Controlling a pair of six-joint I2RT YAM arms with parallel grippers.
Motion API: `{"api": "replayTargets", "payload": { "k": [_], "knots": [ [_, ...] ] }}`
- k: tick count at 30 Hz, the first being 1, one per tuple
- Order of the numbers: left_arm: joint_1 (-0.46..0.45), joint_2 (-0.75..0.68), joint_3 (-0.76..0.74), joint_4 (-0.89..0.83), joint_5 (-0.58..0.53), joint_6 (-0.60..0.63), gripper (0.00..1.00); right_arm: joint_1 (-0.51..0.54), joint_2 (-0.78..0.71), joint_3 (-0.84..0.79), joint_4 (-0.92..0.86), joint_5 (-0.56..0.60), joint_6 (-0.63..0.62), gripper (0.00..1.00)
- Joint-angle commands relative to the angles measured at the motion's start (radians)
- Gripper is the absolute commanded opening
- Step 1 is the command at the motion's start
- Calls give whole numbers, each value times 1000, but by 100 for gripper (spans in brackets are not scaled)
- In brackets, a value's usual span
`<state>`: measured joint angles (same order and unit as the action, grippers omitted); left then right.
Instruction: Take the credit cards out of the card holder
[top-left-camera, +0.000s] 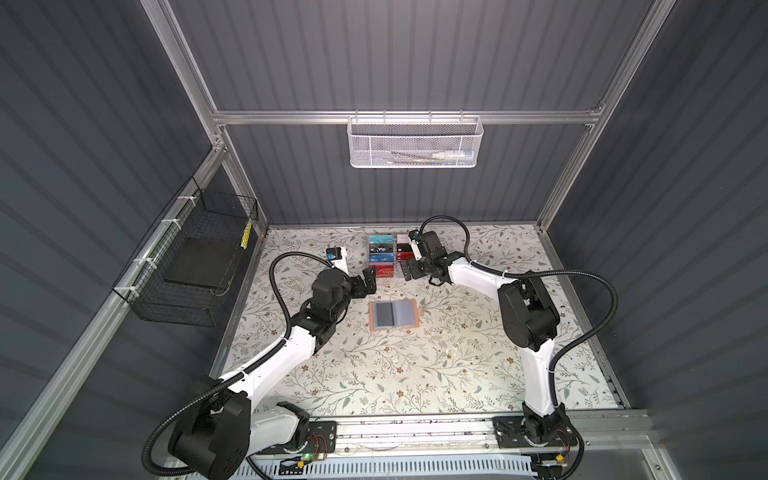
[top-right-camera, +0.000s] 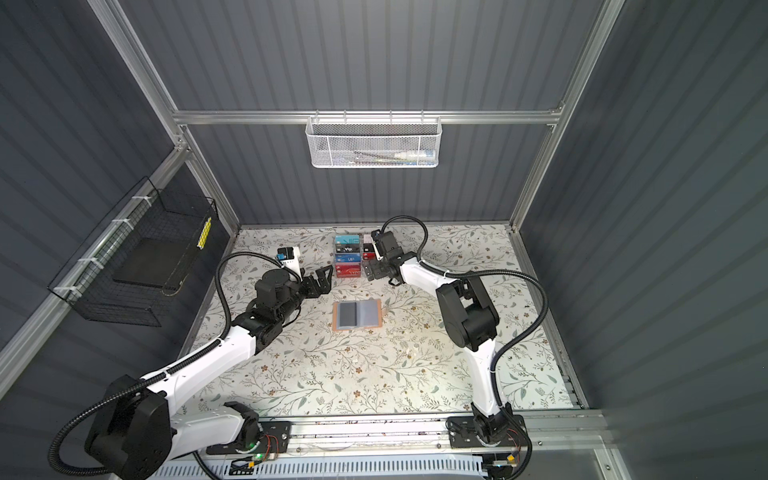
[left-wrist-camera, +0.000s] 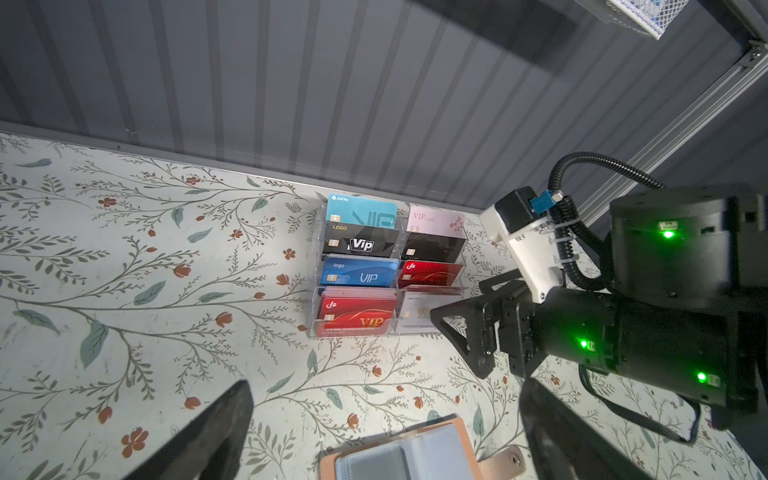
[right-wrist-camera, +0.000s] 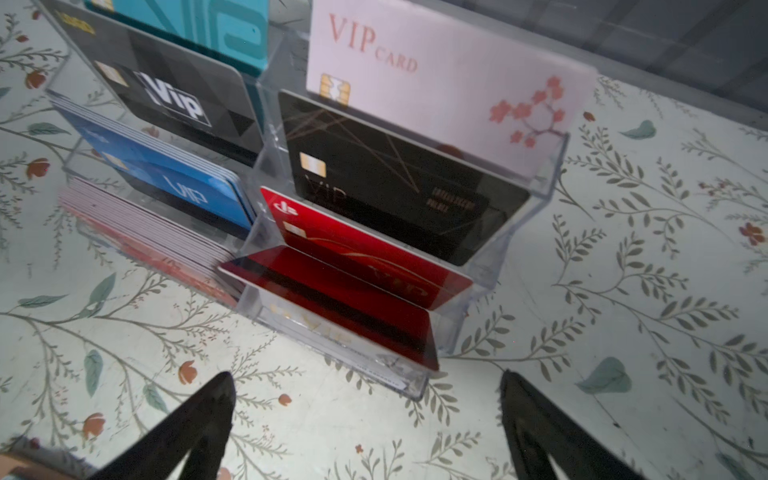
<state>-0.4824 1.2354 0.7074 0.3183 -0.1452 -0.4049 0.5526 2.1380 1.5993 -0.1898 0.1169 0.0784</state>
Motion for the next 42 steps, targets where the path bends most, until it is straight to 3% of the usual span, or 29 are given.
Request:
{"api": "replayTargets", "payload": {
  "k": [1, 23, 42],
  "knots": [
    [4, 20, -13, 44, 14, -9, 100, 1, 29, 42, -19, 57, 21, 99],
    [10, 67, -6, 70, 64, -9, 100, -32, 128, 205, -58, 77, 55, 99],
    [11, 46, -2, 45, 78, -11, 100, -38, 73, 174, -62, 56, 77, 99]
  ]
}}
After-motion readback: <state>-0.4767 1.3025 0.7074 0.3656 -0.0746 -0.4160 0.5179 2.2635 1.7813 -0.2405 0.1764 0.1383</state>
